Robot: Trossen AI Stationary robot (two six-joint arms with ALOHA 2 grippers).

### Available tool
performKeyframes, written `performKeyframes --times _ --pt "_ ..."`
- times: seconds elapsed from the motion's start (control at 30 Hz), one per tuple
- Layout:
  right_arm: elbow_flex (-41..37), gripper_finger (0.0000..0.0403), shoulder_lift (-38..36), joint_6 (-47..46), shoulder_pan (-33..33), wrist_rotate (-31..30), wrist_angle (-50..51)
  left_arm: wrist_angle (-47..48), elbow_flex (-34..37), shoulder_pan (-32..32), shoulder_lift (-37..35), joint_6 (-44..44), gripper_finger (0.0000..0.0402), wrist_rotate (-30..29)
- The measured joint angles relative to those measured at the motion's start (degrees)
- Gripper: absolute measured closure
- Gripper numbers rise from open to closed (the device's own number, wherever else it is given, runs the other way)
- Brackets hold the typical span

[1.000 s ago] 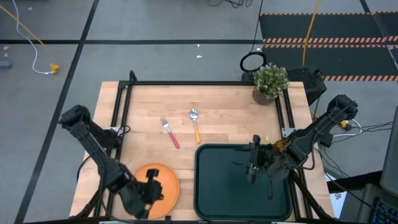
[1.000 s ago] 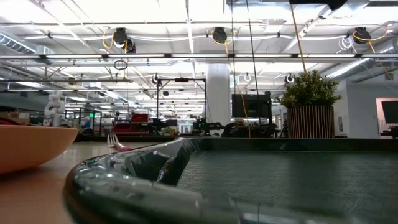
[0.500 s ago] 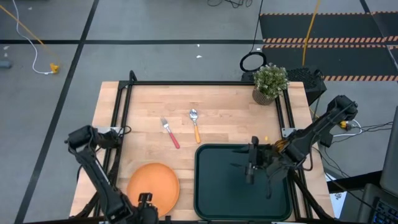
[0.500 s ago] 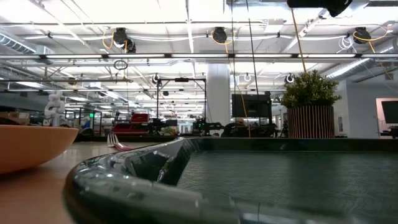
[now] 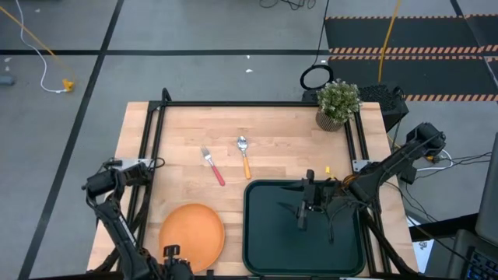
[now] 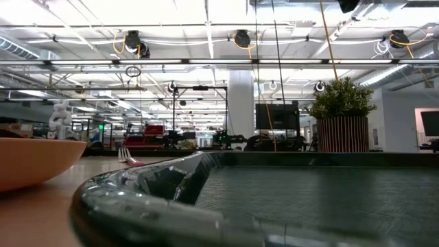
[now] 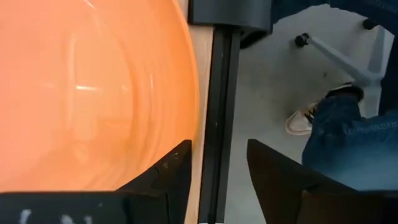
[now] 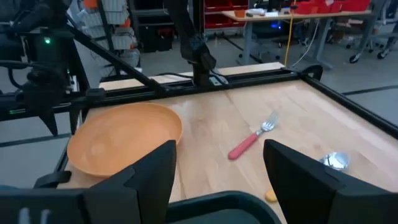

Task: Pick and place plate/cup/fork/spoon on tray
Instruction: Put the orange plate on the bottom left of the brown cup

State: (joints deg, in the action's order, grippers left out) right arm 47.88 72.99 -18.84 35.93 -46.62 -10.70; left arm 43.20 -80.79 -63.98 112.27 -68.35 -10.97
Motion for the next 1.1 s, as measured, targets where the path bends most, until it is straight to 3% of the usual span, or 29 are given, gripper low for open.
performKeyframes --times 0.2,0.67,1.1 --pt "0.0 0.0167 1.1 1.7 -1.0 0.2 -2.6 0.6 0.0 -1.5 0.2 0.9 0.0273 -5.8" --pt "0.0 0.0167 1.0 1.8 -1.1 0.4 -2.8 0.9 1.5 -2.2 0.2 8.0 0.0299 -7.7" --pt "0.0 0.0167 2.1 2.6 -0.6 2.9 -5.4 1.0 1.5 -3.5 3.0 9.5 0.0225 -8.8"
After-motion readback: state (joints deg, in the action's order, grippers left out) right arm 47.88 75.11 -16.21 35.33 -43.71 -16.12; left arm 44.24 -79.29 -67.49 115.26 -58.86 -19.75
